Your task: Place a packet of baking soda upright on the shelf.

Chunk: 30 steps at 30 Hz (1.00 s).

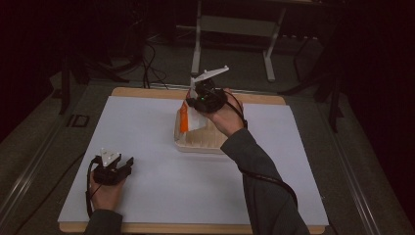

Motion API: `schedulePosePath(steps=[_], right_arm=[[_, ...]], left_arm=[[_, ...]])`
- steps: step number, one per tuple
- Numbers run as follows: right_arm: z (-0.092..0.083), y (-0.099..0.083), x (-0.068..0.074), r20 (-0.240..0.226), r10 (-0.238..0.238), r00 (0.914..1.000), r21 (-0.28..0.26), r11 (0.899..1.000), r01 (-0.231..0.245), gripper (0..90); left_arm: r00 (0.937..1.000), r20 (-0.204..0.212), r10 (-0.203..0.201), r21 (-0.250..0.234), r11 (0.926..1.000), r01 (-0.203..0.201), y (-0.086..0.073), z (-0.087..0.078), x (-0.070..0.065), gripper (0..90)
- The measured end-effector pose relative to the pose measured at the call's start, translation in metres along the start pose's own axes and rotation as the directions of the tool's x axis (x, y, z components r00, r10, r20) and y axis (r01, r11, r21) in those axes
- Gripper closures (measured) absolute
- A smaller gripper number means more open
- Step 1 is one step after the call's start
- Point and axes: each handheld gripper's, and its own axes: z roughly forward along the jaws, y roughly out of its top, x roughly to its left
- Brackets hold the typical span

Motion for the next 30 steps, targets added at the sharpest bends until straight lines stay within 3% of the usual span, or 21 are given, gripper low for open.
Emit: schedulePosePath(steps=[5, 16, 25, 30], right_arm=[[0.006, -0.002, 0.003, 0.024, -0.021, 0.9995, 0.022, 1.0, 0.02, 90.0], [0.01, -0.001, 0.011, -0.049, -0.028, 0.9984, 0.042, 0.999, 0.03, 90.0], [0.018, 0.0, 0.01, -0.019, 0.041, 0.999, 0.096, 0.995, -0.039, 90.0], [0.022, -0.002, 0.006, -0.004, 0.086, 0.9963, 0.095, 0.992, -0.086, 89.3]], left_arm=[[1.0, 0.0, -0.001, 0.002, 1.0, 0.001, 0.0, 0.0, 0.0, 50.5], [1.0, 0.002, -0.003, -0.001, 1.0, 0.003, 0.0, 0.0, 0.0, 50.4], [1.0, 0.004, -0.007, -0.001, 1.0, 0.007, 0.0, 0.0, 0.0, 50.3], [1.0, 0.003, -0.007, -0.002, 1.0, 0.007, 0.0, 0.0, 0.0, 50.3]])
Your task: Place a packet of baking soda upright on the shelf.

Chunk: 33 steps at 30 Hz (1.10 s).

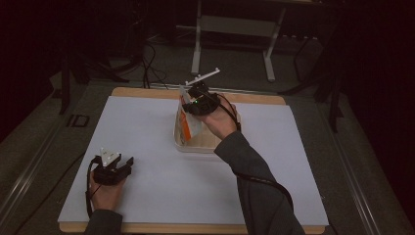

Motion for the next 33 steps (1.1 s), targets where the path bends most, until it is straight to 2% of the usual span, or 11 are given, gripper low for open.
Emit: schedulePosePath(steps=[2, 3, 6, 18, 23, 33], right_arm=[[0.0, 0.001, 0.0, 0.001, 0.015, 0.9999, -0.022, 1.0, -0.015, 77.8], [-0.001, 0.002, -0.001, -0.013, 0.03, 0.9995, -0.033, 0.999, -0.03, 76.7], [-0.001, 0.003, 0.0, 0.026, 0.023, 0.9994, -0.013, 1.0, -0.023, 73.0], [-0.007, -0.005, -0.004, 0.0, 0.04, 0.9992, -0.041, 0.998, -0.04, 67.8], [-0.014, -0.007, 0.0, 0.005, 0.022, 0.9997, -0.05, 0.999, -0.022, 67.2], [-0.036, -0.015, 0.004, -0.012, 0.023, 0.9997, -0.073, 0.997, -0.023, 65.3]], left_arm=[[1.0, 0.001, 0.0, 0.002, 1.0, 0.0, 0.0, 0.0, 0.0, 50.3], [1.0, -0.001, -0.001, 0.0, 1.0, 0.001, 0.0, 0.0, 0.0, 50.2], [1.0, 0.001, 0.001, 0.0, 1.0, -0.001, 0.0, 0.0, 0.0, 50.2], [1.0, -0.003, 0.004, 0.001, 1.0, -0.004, 0.0, 0.0, 0.0, 50.1], [1.0, -0.004, 0.002, -0.003, 1.0, -0.002, 0.0, 0.0, 0.0, 50.1], [1.0, -0.008, -0.001, -0.006, 1.0, 0.001, 0.0, 0.0, -0.001, 50.1]])
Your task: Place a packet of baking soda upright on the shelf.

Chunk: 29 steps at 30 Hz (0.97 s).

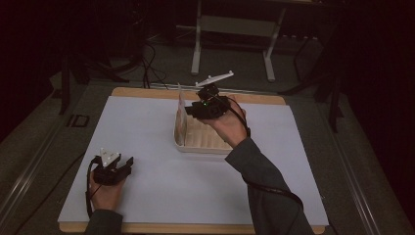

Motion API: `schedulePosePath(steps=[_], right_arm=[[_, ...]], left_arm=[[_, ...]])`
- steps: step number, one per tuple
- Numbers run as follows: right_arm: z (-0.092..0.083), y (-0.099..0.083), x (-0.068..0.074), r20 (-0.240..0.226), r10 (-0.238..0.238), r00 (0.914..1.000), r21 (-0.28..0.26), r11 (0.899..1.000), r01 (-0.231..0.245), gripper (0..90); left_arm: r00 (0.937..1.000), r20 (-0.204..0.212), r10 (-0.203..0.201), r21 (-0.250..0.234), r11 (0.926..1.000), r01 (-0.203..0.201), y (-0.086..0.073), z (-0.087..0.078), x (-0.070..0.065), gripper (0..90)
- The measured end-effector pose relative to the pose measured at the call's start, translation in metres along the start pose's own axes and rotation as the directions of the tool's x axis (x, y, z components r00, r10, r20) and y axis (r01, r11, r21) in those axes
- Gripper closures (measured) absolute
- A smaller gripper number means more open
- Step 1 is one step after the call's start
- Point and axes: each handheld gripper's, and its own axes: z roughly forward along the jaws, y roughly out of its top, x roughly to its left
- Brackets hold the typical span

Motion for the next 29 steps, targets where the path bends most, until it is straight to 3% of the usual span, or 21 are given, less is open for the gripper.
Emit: schedulePosePath(steps=[14, 16, 26, 29], right_arm=[[-0.022, -0.028, -0.001, -0.029, -0.002, 0.9996, -0.009, 1.0, 0.002, 64.6], [-0.023, -0.04, -0.004, -0.045, 0.0, 0.999, -0.006, 1.0, 0.0, 64.8], [-0.018, -0.086, -0.021, -0.103, 0.095, 0.9902, 0.013, 0.996, -0.094, 62.1], [-0.02, -0.105, -0.032, -0.098, 0.127, 0.987, 0.009, 0.992, -0.127, 60.1]], left_arm=[[1.0, -0.003, -0.001, 0.0, 1.0, 0.001, 0.0, 0.0, 0.0, 50.0], [1.0, -0.004, 0.0, -0.001, 1.0, 0.0, 0.0, 0.0, 0.0, 50.0], [1.0, -0.007, -0.003, -0.003, 1.0, 0.003, 0.0, 0.0, 0.0, 49.6], [1.0, -0.008, -0.003, -0.003, 1.0, 0.003, 0.0, 0.0, 0.0, 49.6]])
